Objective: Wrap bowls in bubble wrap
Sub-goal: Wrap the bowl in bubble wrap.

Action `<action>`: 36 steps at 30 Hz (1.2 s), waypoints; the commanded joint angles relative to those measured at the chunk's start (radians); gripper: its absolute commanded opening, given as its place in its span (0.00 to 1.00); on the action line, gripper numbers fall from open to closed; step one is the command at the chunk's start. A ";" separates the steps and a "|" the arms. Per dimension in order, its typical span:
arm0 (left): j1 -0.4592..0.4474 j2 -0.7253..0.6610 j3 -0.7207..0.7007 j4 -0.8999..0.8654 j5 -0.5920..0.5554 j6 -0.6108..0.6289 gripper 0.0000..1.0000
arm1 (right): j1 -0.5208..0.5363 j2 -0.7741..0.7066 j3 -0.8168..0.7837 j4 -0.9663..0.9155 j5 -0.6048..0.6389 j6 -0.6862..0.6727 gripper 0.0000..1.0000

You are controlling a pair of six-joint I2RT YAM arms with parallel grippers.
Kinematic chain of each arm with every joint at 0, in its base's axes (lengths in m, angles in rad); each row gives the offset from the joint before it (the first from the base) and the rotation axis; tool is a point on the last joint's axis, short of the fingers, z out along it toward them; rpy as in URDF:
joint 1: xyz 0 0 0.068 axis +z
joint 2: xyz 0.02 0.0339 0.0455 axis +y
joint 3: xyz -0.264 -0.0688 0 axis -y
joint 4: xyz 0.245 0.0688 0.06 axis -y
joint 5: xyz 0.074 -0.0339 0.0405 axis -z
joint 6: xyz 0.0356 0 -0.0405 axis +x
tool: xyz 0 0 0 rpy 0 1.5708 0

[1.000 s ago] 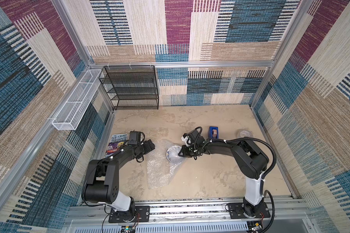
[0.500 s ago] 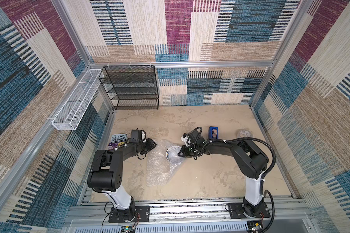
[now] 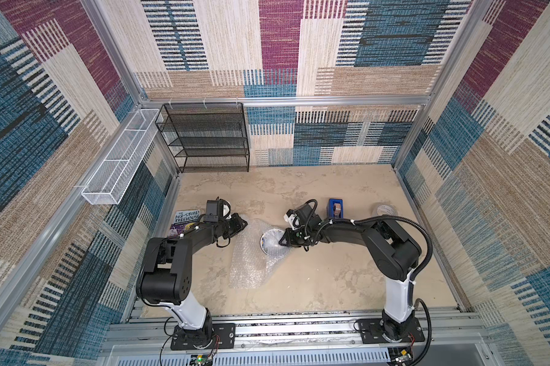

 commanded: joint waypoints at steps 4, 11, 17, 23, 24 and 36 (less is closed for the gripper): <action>-0.036 -0.065 0.009 0.025 0.071 0.039 0.10 | 0.004 0.021 0.017 -0.078 0.061 -0.016 0.00; -0.071 -0.148 -0.014 0.023 0.140 0.068 0.00 | 0.007 0.033 0.038 -0.102 0.078 -0.025 0.00; -0.176 -0.204 -0.044 0.022 0.147 0.121 0.00 | 0.008 0.046 0.044 -0.114 0.092 -0.020 0.00; -0.263 -0.248 -0.088 0.030 0.146 0.168 0.00 | 0.013 0.054 0.038 -0.113 0.105 -0.007 0.00; -0.279 -0.255 -0.098 0.030 0.145 0.179 0.00 | 0.013 0.056 0.036 -0.111 0.106 -0.005 0.00; -0.397 -0.254 -0.190 0.030 0.178 0.238 0.00 | 0.019 0.051 0.009 -0.090 0.116 0.023 0.00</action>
